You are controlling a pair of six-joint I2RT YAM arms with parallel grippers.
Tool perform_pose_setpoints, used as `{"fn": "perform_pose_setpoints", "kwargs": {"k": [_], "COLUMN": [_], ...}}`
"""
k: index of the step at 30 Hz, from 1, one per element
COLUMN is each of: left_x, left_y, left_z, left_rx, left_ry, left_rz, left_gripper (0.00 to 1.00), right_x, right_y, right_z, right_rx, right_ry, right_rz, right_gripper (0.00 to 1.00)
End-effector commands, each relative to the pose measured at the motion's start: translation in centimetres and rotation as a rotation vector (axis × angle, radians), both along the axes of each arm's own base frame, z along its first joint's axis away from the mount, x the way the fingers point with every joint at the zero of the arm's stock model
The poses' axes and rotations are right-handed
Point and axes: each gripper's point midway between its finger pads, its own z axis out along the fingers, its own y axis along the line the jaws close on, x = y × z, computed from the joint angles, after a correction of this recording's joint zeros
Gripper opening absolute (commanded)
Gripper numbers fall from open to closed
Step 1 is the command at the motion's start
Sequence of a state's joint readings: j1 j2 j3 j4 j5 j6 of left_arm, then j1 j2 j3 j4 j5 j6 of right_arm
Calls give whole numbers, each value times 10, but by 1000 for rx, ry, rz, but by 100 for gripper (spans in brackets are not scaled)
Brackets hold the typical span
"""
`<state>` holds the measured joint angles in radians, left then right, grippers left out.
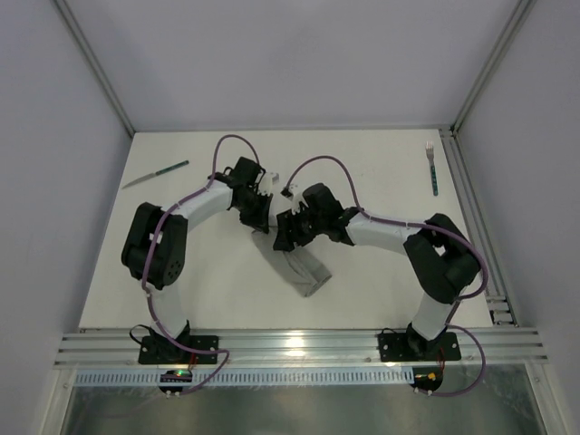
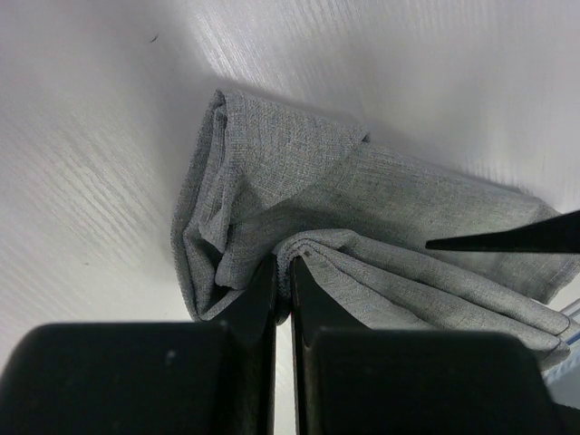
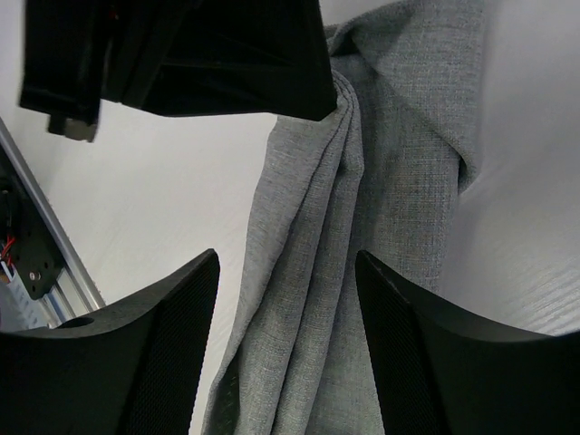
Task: Fold the napkin into a case and place the utensils inside
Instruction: Stuff the 2/3-rectangle-folded napkin into the folded napkin.
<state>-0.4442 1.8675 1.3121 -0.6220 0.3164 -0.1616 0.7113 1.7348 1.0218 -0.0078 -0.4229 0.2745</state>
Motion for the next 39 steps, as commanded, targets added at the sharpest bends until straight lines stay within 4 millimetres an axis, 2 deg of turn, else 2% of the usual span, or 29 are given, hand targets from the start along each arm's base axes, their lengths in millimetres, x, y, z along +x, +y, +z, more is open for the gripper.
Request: {"fn": "perform_pose_setpoints", "kwargs": {"k": [1,3,8,11,13,14,15,16,19,23,25,26,28,29,32,34,36,39], "left_x": [1,2,2,2,1,0,0,1,1,-1,-7,-8,-17,-19,-18,-11,-2,8], "left_y": [-1,-1,-2,-3,-3,-2,-2,-1,2,10,13,15,16,16,17,17,16,19], "left_z": [13,14,13,13,12,12,12,12,13,16,17,19,27,31,58,79,93,86], "left_rx": [-13,-14,-15,-20,-21,-20,-19,-16,-9,2,12,16,8,1,-36,-42,-36,5], "left_ry": [-28,-29,-30,-28,-24,-23,-21,-25,-27,-35,-25,-26,-25,-33,-115,-200,-250,-259], "left_rz": [10,10,11,12,12,13,13,16,21,1,-28,-43,-99,-117,-175,-207,-209,-208], "left_gripper": [0,0,0,0,0,0,0,0,0,0,1,10,19,30,44,46,46,43], "right_x": [10,7,-15,-17,-17,-13,-14,-13,-16,-25,-25,-26,-29,-31,-36,-41,-42,-45], "right_y": [11,10,4,-1,0,4,6,8,8,2,-1,-2,-4,-3,-3,-5,-6,-9], "right_z": [7,-1,-18,-30,-39,-36,-37,-36,-35,-38,-40,-40,-41,-42,-40,-43,-44,-47], "right_rx": [52,39,35,6,-4,8,10,21,33,40,39,39,36,37,42,33,25,7], "right_ry": [-42,-25,26,46,60,59,69,69,78,106,121,126,136,140,154,172,169,173], "right_rz": [3,15,54,36,35,35,41,43,46,65,65,67,80,89,119,131,144,158], "right_gripper": [66,67,66,63,56,47,47,35,15,3,3,3,3,3,3,3,3,3]}}
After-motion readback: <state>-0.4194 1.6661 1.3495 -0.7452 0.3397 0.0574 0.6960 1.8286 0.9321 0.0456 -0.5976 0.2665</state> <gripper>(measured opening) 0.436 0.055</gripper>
